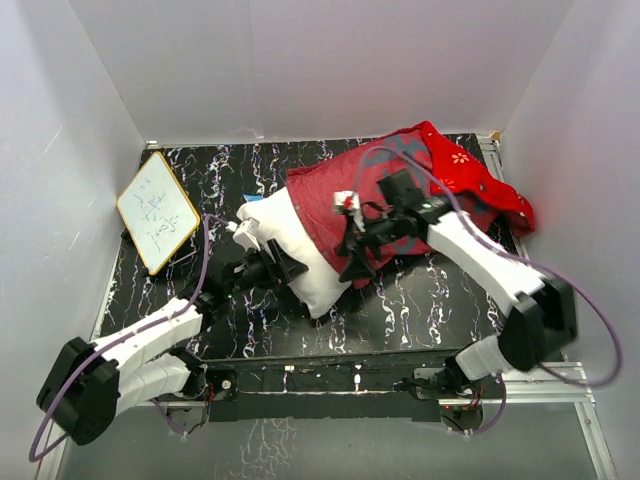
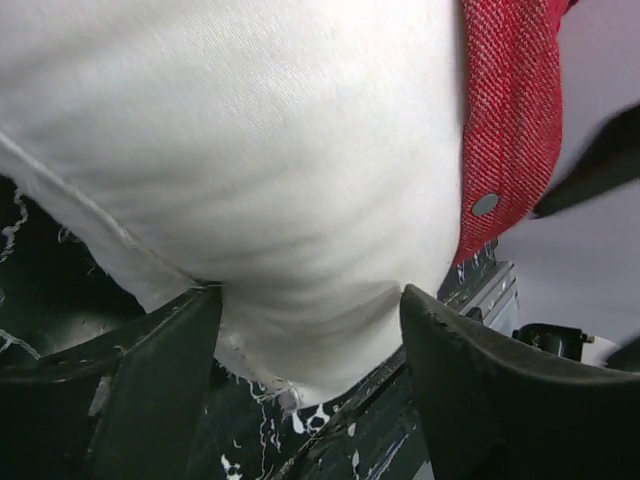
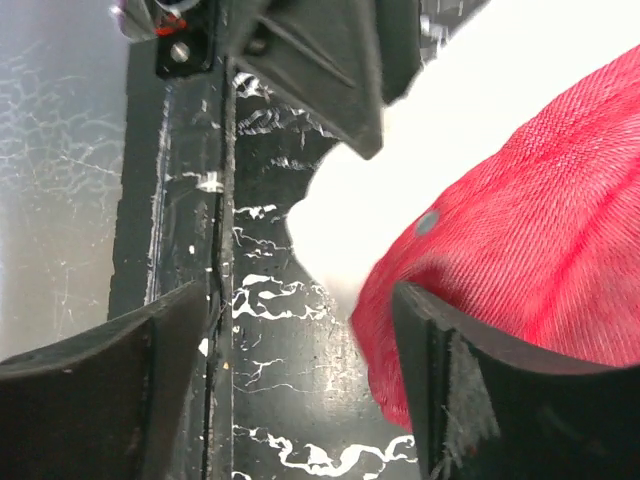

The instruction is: Put the pillow into the pillowcase

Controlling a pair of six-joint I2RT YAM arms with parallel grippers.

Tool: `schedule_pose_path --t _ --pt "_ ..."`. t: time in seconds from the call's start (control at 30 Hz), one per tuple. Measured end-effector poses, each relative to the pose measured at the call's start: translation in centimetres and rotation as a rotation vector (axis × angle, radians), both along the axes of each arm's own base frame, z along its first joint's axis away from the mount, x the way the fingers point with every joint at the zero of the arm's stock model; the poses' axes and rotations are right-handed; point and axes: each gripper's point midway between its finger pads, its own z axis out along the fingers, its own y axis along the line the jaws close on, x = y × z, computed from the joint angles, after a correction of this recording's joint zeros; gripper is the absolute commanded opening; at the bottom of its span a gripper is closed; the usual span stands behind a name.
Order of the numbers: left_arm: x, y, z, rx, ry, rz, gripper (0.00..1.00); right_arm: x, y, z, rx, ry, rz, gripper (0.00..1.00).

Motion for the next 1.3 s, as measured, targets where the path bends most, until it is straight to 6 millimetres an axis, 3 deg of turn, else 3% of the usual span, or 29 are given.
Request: schedule_pose_path --t 0.07,0.13,0.23,0.37,0.5,0.63,0.73,0.8,0.9,1.07,1.13,1.17,1.2,1.27,1.3 --pt "-0.4 0.9 -0.1 0.052 -0.021 0.002 0.85 -1.2 -1.7 3.2 0.082 -0.089 0.004 0.83" --pt "-0.9 1.8 0.2 0.096 -0.055 -0.002 0.86 -1.1 -4.2 6.9 0.178 -0.219 -0.044 0.86" --pt "-1.9 2.7 1.9 0.134 -0.115 -0.030 0.85 -0.5 -7.8 9.7 0.263 -0.369 -0.155 0.87" --pt "-3.3 2.8 5.6 0.166 -0.195 -0.092 0.84 -0.5 -10.4 7.9 0.310 -0.357 -0.263 0.87" --pt "-6.2 0.8 7.9 0.217 -0.252 -0.194 0.84 1.1 -12.3 4.6 0.315 -0.240 -0.373 0.87" --pt "-10.7 -2.5 6.3 0.417 -0.257 -0.323 0.88 1.9 -13.5 3.2 0.326 -0.183 -0.443 0.87" --pt "-12.2 -4.6 3.7 0.701 -0.265 -0.338 0.95 2.3 -13.9 3.4 0.341 -0.191 -0.455 0.87" --pt "-11.4 -4.7 1.5 0.898 -0.271 -0.288 0.97 2.4 -14.0 3.6 0.349 -0.203 -0.453 0.87" --pt "-9.4 -3.3 -1.2 1.161 -0.299 -0.213 0.97 2.5 -14.0 3.7 0.356 -0.214 -0.447 0.87" --pt "-6.4 -2.1 -2.9 1.415 -0.350 -0.153 0.97 2.3 -14.0 3.2 0.357 -0.201 -0.445 0.87" --pt "-4.8 -2.3 -3.0 1.434 -0.355 -0.134 0.88 2.3 -14.0 3.2 0.358 -0.206 -0.442 0.86" --pt "-4.0 -2.3 -3.0 1.431 -0.351 -0.126 0.77 2.3 -14.0 3.2 0.357 -0.207 -0.441 0.86" --pt "-3.5 -2.4 -2.9 1.424 -0.350 -0.123 0.50 2.3 -14.0 3.2 0.356 -0.211 -0.440 0.86" --pt "-2.2 -2.9 -2.8 1.380 -0.341 -0.122 0.15 2.2 -14.0 3.0 0.351 -0.218 -0.435 0.86" --pt "-1.7 -3.1 -2.7 1.355 -0.337 -0.127 0.03 2.2 -14.0 2.8 0.347 -0.222 -0.432 0.85"
